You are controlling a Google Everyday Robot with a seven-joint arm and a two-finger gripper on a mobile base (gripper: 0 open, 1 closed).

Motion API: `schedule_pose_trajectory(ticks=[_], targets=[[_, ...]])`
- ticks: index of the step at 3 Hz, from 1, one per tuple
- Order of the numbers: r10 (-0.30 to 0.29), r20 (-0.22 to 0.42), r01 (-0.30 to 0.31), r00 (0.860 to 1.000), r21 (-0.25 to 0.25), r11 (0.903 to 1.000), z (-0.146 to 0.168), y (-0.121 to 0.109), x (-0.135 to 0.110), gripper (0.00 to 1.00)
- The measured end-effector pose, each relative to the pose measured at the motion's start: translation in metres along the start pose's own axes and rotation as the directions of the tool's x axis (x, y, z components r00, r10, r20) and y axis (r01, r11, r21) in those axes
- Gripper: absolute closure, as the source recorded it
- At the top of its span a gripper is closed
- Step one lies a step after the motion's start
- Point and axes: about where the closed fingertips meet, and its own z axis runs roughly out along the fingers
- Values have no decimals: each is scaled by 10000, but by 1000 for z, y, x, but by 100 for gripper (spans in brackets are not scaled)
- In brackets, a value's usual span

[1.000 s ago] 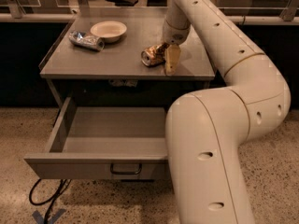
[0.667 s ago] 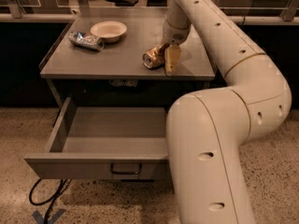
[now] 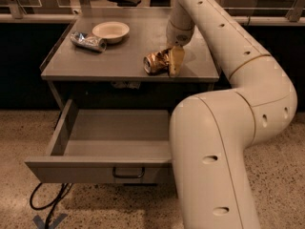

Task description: Place orange can into top drawer

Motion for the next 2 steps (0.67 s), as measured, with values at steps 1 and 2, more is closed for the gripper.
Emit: schedule_pose_trajectory(ticks=[1,2], targets=[[39,-268,-38,9996,56,10000,-6,5,0,100],[755,-510,-694,9958,1125,9912,-45,9,2,100]])
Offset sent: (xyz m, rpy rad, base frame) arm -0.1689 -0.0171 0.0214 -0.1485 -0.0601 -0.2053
